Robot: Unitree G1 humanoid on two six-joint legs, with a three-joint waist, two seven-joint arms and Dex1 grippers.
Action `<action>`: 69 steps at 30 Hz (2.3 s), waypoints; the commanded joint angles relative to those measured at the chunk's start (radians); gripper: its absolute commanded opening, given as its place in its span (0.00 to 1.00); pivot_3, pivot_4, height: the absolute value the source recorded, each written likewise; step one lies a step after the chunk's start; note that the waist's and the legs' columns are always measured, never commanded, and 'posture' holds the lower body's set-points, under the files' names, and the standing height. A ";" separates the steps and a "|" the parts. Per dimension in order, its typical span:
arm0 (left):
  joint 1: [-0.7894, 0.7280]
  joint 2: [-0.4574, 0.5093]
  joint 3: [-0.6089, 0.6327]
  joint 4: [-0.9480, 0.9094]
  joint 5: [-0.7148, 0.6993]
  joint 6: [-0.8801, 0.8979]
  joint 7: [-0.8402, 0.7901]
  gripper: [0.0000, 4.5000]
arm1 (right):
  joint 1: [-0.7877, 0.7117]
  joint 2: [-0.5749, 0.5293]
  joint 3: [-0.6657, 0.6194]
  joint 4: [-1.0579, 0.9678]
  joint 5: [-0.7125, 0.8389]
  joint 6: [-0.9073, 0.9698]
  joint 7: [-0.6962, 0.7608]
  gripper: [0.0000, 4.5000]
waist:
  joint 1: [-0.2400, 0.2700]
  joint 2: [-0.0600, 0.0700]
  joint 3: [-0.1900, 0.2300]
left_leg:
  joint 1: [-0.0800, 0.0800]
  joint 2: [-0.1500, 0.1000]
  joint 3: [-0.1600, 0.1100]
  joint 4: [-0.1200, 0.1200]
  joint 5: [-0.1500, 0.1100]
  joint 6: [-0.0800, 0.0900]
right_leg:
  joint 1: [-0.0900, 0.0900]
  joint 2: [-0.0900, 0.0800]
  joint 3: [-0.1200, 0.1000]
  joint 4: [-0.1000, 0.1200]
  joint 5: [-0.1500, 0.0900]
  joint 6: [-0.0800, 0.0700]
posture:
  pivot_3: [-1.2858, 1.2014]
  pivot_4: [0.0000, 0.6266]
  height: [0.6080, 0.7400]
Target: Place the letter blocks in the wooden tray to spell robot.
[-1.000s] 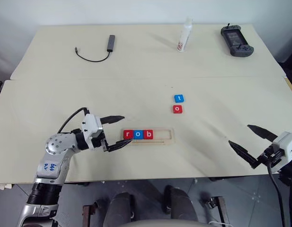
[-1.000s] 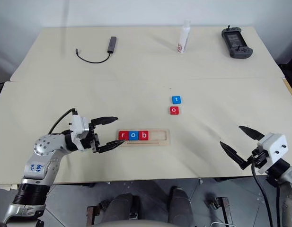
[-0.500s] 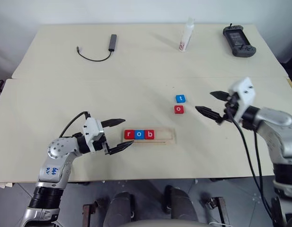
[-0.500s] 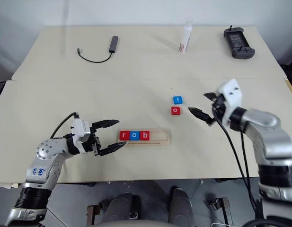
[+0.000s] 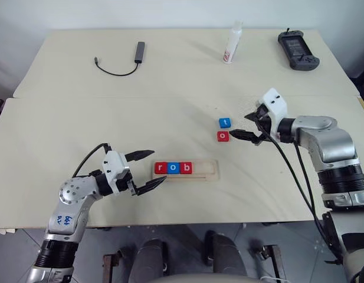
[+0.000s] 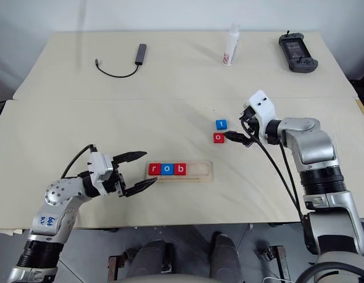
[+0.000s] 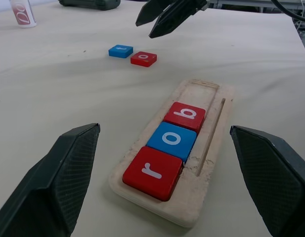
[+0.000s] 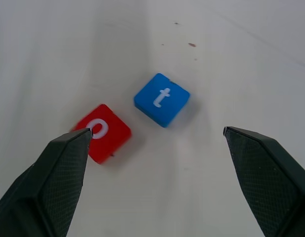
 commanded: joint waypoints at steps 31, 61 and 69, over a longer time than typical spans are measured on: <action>-0.014 -0.010 -0.025 -0.038 -0.001 -0.013 -0.004 1.00 | 0.168 0.268 -0.172 -0.557 0.019 0.525 -0.534 0.33 | 0.003 0.001 0.000 | 0.000 0.000 0.000 -0.001 0.000 0.000 | -0.001 0.001 0.000 0.000 0.000 0.000 | 0.52 0.24 1.00; -0.173 -0.037 -0.088 0.096 -0.008 -0.003 -0.170 1.00 | 0.602 0.004 -0.409 -0.974 0.150 0.612 -0.294 1.00 | 0.001 0.001 -0.001 | 0.000 -0.001 -0.001 -0.002 0.000 0.000 | -0.001 0.001 0.001 -0.001 0.000 0.000 | 0.52 0.24 1.00; -0.117 -0.012 -0.056 0.024 -0.016 0.001 -0.144 1.00 | 0.554 -0.363 -0.140 -0.445 0.010 -0.315 0.338 1.00 | -0.004 -0.004 0.000 | 0.003 -0.001 0.000 -0.002 -0.001 0.001 | 0.003 0.001 0.002 -0.004 0.001 0.001 | 0.52 0.24 1.00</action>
